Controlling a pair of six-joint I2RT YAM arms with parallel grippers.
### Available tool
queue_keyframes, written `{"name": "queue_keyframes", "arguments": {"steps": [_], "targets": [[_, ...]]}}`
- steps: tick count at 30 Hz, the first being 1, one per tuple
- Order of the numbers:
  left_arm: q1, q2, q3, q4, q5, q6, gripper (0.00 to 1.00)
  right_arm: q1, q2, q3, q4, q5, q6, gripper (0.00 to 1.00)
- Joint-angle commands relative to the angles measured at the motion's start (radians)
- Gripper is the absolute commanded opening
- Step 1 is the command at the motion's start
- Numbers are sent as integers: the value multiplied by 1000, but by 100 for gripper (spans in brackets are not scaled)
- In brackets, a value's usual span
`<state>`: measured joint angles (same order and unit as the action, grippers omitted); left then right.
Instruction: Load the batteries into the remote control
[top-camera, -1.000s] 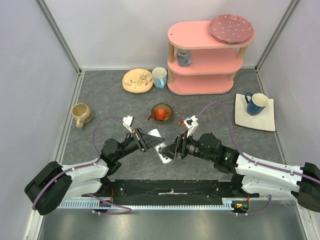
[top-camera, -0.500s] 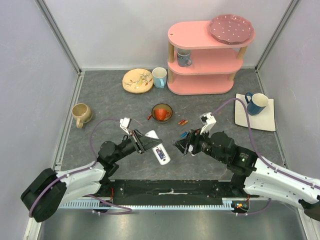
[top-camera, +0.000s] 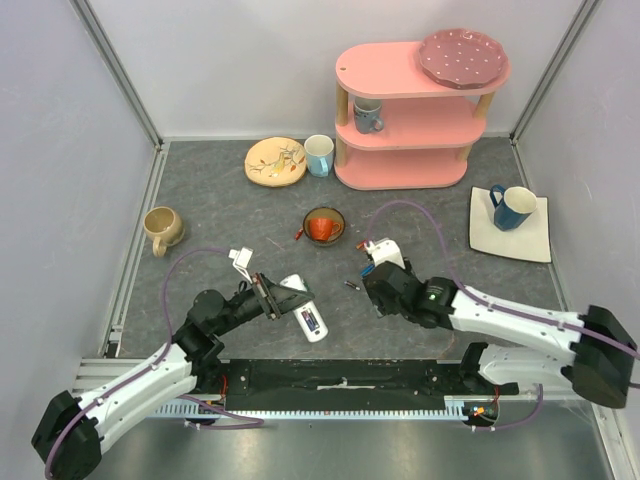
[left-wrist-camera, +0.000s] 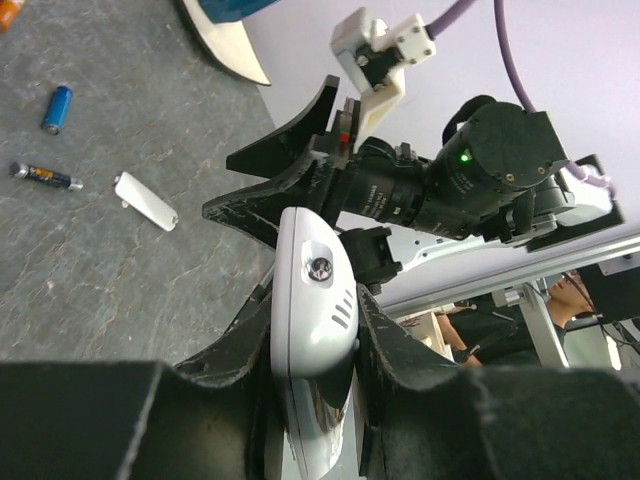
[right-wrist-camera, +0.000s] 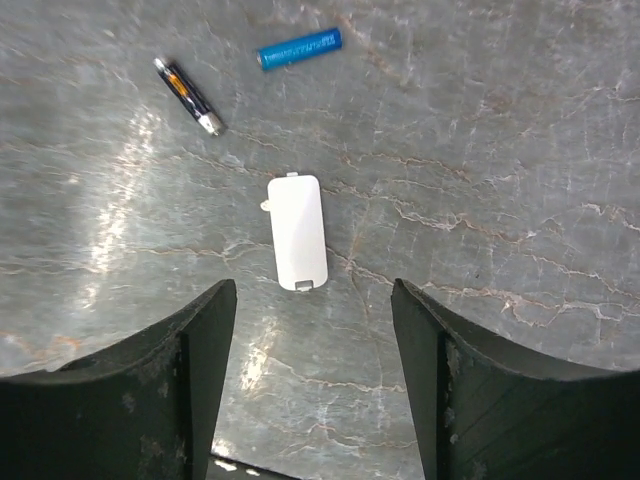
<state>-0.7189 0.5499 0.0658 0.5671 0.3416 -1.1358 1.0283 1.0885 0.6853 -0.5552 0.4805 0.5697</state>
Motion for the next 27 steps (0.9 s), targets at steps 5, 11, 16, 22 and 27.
{"name": "queue_keyframes", "arguments": {"steps": [5,11,16,22,27], "targets": [[6,-33,-17,7,43,31,2,-51,132,46,73,-106,-114,65],[6,-54,-29,11,46,28,2,-139,169,20,113,-275,-160,66],[6,-56,-40,23,54,19,2,-181,212,3,139,-344,-188,67],[6,-48,-38,28,56,19,2,-234,231,-7,155,-408,-186,65],[6,-33,-40,45,54,22,2,-252,254,-10,149,-445,-176,63]]}}
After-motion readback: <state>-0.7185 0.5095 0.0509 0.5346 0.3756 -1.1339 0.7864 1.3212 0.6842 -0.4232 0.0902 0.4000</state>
